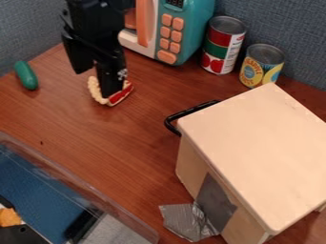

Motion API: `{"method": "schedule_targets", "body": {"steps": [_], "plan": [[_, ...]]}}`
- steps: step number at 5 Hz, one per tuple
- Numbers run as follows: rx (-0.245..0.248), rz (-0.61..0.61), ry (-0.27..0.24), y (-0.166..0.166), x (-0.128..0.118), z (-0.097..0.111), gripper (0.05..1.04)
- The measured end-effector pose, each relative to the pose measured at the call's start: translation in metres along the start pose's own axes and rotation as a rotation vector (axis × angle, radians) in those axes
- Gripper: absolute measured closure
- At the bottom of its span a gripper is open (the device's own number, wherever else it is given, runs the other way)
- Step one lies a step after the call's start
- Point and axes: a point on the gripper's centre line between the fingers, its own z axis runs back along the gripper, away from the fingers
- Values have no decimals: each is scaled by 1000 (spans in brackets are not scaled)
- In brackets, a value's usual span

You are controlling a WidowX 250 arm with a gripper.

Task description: OPEN A SMALL BOX

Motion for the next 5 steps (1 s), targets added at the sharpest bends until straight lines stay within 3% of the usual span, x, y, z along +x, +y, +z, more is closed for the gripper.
{"method": "schedule_targets", "body": {"steps": [3,5], "plan": [[-18,-39,30,-28,20,-27,84],[-29,-107,57,-24,53,-43,84]]}}
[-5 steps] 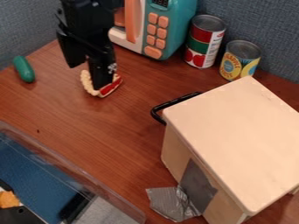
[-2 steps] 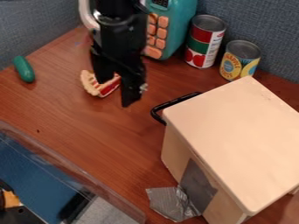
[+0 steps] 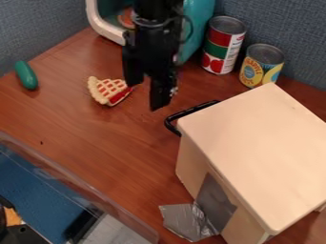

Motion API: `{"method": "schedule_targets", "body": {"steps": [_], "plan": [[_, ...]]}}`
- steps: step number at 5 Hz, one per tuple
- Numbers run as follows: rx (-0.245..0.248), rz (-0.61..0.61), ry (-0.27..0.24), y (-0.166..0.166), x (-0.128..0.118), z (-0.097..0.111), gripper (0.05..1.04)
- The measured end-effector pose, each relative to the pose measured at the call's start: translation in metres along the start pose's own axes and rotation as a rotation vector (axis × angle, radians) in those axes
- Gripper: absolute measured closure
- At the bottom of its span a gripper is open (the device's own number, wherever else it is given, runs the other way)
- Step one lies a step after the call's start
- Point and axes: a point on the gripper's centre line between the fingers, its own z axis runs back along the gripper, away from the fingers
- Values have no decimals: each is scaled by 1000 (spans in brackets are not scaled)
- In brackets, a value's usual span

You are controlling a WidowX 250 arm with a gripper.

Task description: OPEN A SMALL BOX

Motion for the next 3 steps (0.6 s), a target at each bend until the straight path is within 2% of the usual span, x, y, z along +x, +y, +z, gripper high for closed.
{"method": "schedule_targets", "body": {"steps": [1,2,3], "plan": [[-32,-20,15,2,13,-8,84],[-46,-34,40,-4,17,-19,84],[-48,-43,37,-14,24,-28,84]]}}
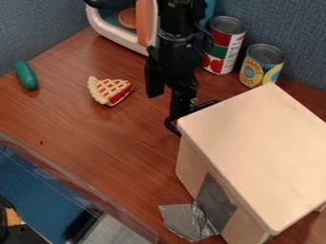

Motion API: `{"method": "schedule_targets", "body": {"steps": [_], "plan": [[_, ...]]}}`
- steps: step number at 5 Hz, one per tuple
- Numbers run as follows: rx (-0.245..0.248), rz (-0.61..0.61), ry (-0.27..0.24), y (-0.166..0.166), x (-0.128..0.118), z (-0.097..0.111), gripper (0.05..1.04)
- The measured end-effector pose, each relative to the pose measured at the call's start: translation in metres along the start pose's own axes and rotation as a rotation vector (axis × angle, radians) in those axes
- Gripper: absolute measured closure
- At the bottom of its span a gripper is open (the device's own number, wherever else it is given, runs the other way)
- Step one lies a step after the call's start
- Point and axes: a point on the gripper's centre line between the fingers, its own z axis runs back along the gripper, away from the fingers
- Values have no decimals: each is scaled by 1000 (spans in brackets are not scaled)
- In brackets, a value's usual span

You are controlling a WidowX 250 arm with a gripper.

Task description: OPEN A SMALL BOX

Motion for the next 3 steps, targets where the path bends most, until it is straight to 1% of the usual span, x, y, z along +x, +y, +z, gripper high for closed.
{"method": "schedule_targets", "body": {"steps": [1,2,3], "plan": [[-6,-2,10,-9,5,-12,84],[3,-3,8,-10,11,-16,133],[8,7,32,-15,14,-33,397]]}}
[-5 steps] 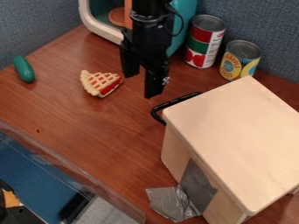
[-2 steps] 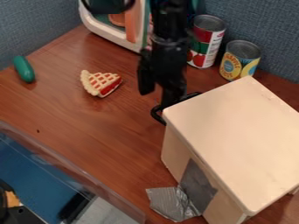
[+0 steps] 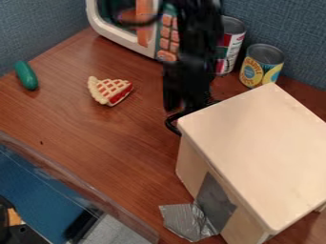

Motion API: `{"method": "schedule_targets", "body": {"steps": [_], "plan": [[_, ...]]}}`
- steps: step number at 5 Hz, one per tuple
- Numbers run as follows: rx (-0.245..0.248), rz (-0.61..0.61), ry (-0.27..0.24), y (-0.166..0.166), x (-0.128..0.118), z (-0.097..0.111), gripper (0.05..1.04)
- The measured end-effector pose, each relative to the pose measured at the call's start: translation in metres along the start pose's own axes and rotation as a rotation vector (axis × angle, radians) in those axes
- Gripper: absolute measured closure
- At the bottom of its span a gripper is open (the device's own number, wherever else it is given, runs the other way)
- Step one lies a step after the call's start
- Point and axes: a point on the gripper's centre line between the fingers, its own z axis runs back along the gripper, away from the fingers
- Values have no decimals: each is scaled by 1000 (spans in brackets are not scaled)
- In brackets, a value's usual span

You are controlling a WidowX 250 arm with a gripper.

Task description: OPEN A SMALL BOX

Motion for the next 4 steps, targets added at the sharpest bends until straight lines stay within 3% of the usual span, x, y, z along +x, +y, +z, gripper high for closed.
{"method": "schedule_targets", "body": {"steps": [1,2,4], "plan": [[11,-5,-4,2,1,-1,710],[18,4,-5,8,0,0,913],[28,23,24,45,3,5,958]]}}
